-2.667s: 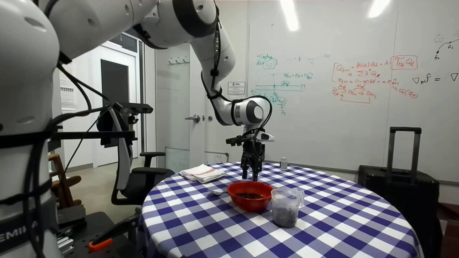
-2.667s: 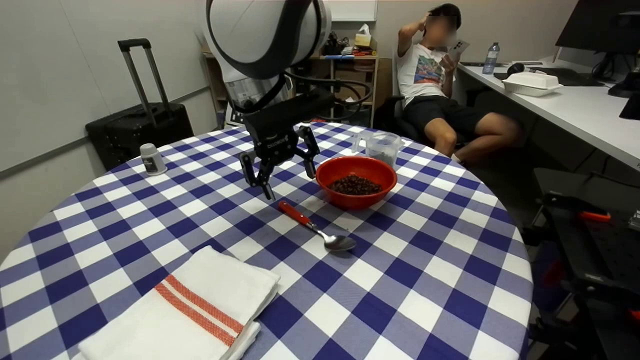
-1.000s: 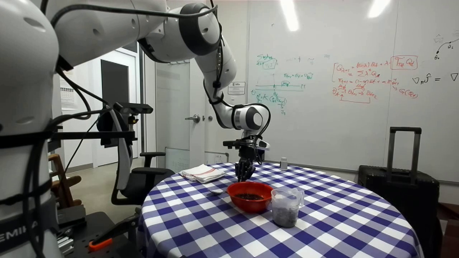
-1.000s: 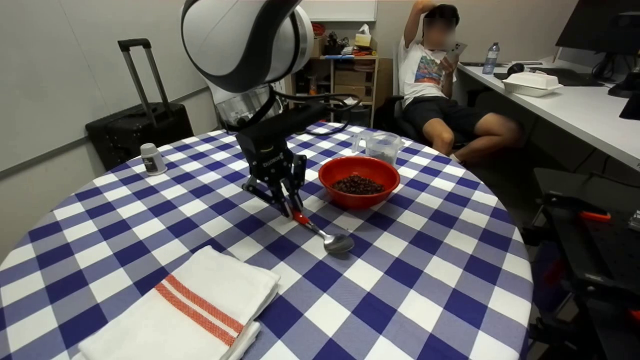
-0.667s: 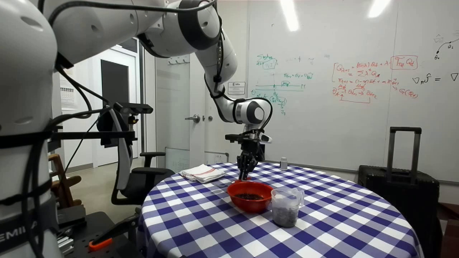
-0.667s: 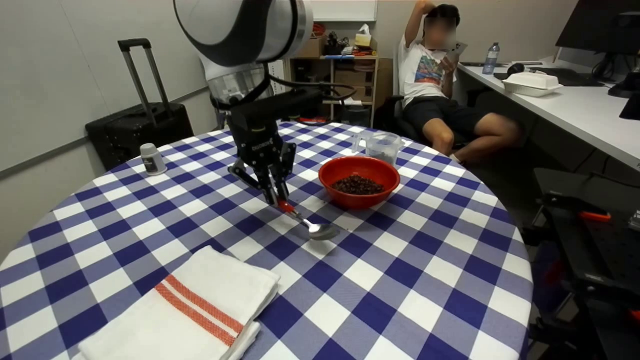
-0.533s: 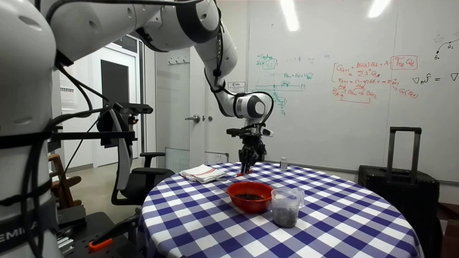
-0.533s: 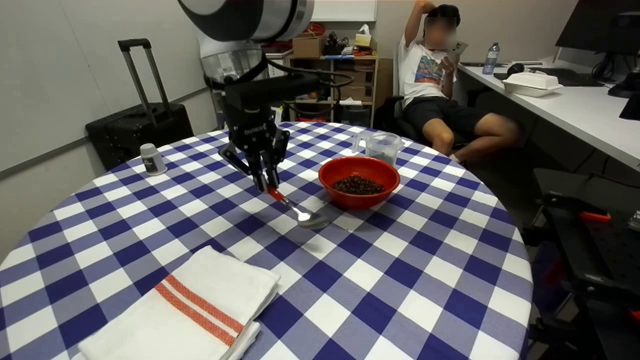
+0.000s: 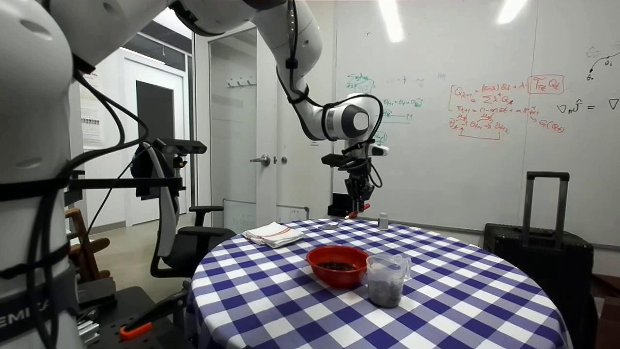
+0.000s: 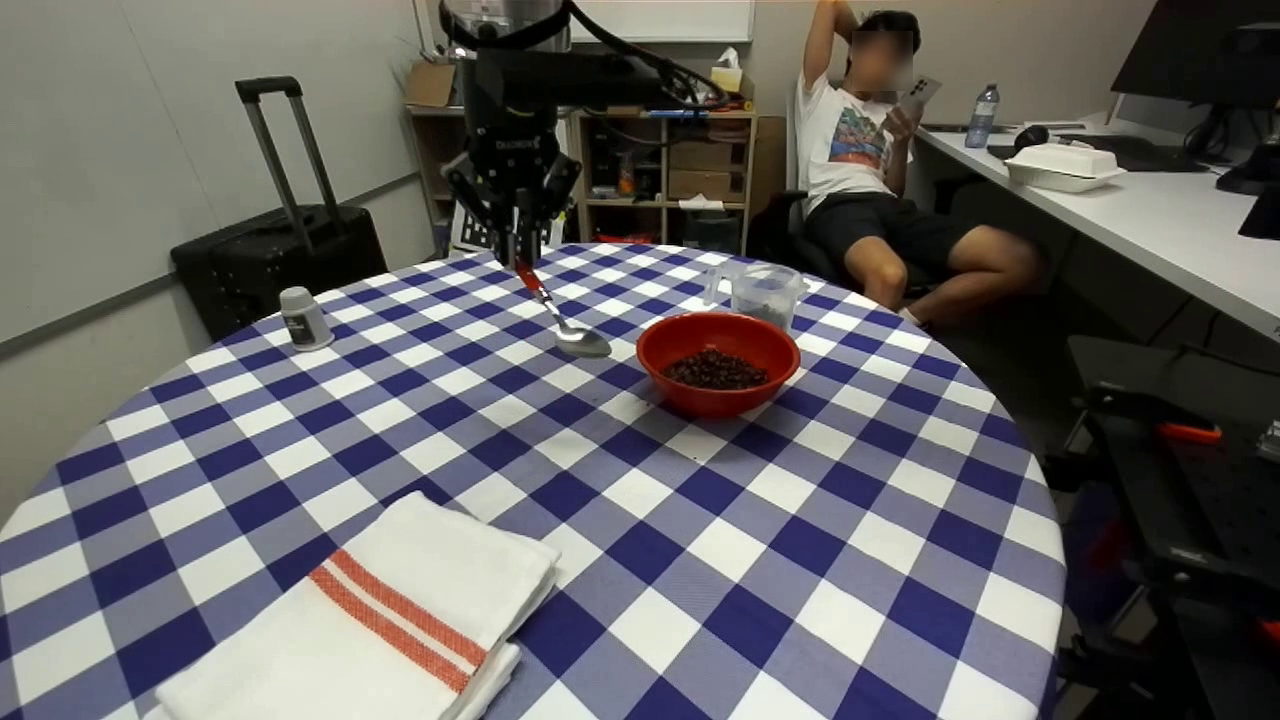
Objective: Use the spoon to scoop beams and transfer them to the jug
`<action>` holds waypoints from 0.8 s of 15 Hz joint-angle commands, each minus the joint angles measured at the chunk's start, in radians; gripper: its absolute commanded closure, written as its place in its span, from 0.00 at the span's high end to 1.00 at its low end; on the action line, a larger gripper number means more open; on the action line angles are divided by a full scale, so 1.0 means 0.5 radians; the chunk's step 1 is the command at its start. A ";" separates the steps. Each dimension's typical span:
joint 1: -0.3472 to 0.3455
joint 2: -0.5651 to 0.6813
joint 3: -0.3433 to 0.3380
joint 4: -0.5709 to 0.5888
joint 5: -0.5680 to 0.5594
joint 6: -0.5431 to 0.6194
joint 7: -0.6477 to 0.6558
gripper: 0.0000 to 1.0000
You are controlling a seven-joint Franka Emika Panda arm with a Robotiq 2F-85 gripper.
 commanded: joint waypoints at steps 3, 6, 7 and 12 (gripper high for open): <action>0.112 -0.172 -0.287 -0.416 -0.242 0.407 0.293 0.09; 0.163 -0.274 -0.406 -0.554 -0.334 0.476 0.442 0.09; 0.179 -0.308 -0.437 -0.587 -0.365 0.491 0.490 0.09; 0.268 -0.439 -0.570 -0.716 -0.602 0.488 0.832 0.09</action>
